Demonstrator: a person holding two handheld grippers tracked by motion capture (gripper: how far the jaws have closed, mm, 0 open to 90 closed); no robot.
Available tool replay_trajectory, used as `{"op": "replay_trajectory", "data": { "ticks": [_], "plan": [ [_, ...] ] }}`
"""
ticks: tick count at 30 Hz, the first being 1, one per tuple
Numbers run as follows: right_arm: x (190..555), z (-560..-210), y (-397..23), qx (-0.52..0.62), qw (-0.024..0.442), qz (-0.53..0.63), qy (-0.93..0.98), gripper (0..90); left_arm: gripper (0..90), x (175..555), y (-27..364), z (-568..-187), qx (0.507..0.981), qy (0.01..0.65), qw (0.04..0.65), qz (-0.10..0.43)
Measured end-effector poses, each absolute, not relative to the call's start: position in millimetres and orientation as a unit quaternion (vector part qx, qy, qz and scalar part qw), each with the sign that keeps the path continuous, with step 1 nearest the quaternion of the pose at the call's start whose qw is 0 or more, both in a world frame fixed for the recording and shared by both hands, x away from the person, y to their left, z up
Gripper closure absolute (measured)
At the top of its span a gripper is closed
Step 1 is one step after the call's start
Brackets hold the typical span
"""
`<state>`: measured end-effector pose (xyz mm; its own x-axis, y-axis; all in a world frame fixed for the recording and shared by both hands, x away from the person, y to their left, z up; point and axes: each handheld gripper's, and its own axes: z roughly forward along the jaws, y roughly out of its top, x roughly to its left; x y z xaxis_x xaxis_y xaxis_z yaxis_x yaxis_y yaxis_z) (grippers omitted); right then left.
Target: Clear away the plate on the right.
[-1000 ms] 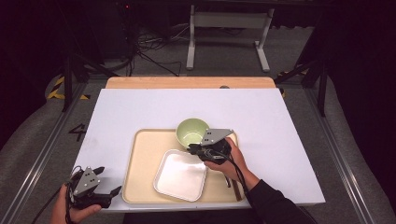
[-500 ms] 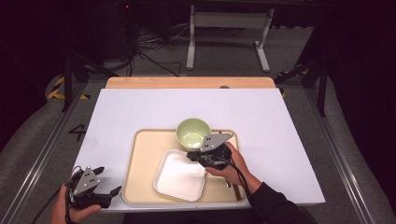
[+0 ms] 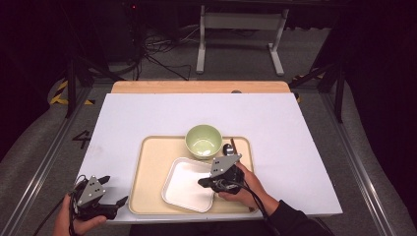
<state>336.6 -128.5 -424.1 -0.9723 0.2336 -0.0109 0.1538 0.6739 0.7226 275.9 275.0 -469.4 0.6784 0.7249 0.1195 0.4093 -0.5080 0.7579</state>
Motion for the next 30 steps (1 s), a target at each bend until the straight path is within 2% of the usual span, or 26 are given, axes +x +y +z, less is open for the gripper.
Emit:
{"op": "replay_trajectory", "data": {
  "ticks": [16, 30],
  "plan": [
    [312.9, -442.6, -128.6, 0.093, 0.009, 0.360, 0.928, 90.0, 11.1, 275.9, 275.2, -469.2, 0.841, 0.337, 0.364, 0.217],
    [308.4, -445.0, -142.8, 0.095, 0.005, 0.348, 0.933, 90.0, 11.1, 276.1, 275.2, -469.6, 0.840, 0.339, 0.364, 0.216]
  ]
}}
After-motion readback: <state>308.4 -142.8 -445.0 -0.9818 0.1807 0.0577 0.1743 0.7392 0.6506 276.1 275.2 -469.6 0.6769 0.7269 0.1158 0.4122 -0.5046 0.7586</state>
